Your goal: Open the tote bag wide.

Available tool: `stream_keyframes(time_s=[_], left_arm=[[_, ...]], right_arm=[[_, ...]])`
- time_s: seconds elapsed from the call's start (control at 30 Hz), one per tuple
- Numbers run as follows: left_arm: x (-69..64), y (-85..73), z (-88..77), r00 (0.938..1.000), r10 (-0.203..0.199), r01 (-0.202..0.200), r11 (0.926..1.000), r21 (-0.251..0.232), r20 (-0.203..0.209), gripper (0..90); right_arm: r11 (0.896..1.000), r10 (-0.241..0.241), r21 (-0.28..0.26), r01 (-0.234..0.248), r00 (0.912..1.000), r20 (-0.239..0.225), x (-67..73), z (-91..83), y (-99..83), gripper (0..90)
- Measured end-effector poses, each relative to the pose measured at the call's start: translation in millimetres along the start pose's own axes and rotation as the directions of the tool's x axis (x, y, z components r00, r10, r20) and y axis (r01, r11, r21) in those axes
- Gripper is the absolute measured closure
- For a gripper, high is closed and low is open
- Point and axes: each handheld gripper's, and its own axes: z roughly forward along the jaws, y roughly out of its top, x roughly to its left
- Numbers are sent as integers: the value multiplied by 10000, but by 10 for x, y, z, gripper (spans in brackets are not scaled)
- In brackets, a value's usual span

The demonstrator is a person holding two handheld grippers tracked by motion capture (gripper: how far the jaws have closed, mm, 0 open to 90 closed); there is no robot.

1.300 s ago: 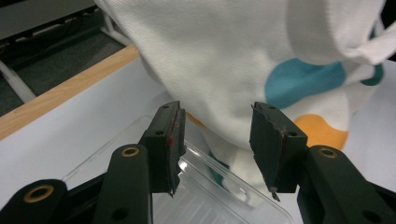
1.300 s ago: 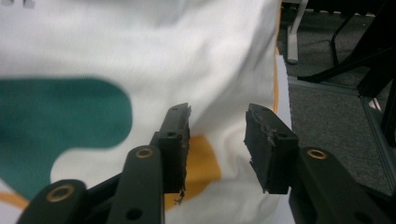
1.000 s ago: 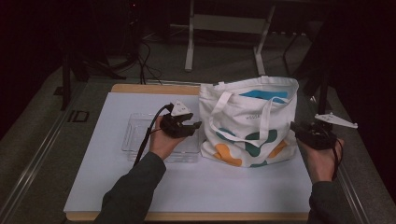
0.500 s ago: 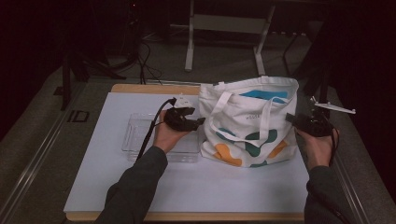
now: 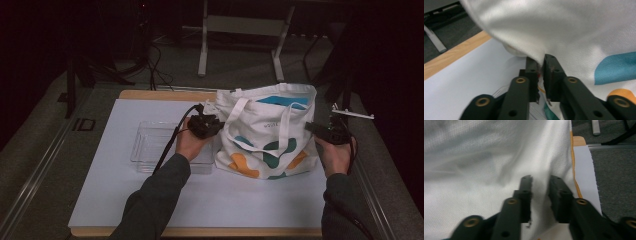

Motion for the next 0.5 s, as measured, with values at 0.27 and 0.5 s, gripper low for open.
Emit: stream_keyframes(time_s=[0.27, 0.5], left_arm=[[-35, 5, -27, 10000, 24, -24, 9999, -102, -45, 861], [-40, -11, -120, 10000, 38, -36, 9995, -312, 37, 863]], right_arm=[[9974, -723, -1, 724, 9965, 409, 57, -26, 14, 897], [9906, -1312, -301, 1336, 9888, 718, 105, -193, 13, 900]])
